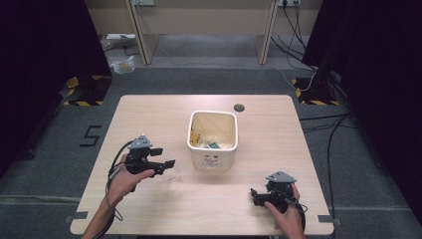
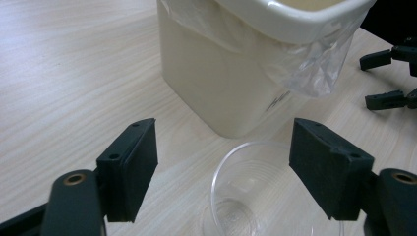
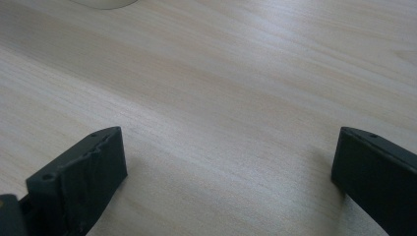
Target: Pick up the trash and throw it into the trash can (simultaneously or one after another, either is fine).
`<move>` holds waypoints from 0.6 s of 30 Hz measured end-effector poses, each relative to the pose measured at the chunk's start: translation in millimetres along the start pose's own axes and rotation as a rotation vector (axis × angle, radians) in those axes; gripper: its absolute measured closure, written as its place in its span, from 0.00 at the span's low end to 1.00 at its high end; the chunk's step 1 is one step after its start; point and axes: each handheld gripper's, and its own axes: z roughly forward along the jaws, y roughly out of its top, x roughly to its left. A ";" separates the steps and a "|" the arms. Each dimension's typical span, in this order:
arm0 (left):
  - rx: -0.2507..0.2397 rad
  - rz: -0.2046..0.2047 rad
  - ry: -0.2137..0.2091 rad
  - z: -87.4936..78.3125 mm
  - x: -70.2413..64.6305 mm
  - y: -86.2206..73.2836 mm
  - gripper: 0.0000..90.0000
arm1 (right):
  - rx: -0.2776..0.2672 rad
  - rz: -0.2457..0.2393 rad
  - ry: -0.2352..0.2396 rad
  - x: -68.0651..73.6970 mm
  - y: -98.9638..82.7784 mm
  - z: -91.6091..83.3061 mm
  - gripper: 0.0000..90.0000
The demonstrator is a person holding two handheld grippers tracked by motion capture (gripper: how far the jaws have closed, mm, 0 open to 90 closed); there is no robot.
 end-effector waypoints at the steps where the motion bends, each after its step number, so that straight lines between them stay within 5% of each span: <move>1: 0.003 0.002 -0.003 0.4 0.1 -1.3 0.31 | 0.000 0.000 0.000 0.0 0.0 0.0 0.00; 9: 0.028 0.016 0.000 4.7 1.5 -13.9 0.41 | 0.000 0.000 0.000 0.0 0.0 0.0 0.00; 18: 0.098 0.063 -0.006 13.8 1.3 -25.4 0.64 | 0.000 0.000 0.000 0.0 0.0 0.0 0.00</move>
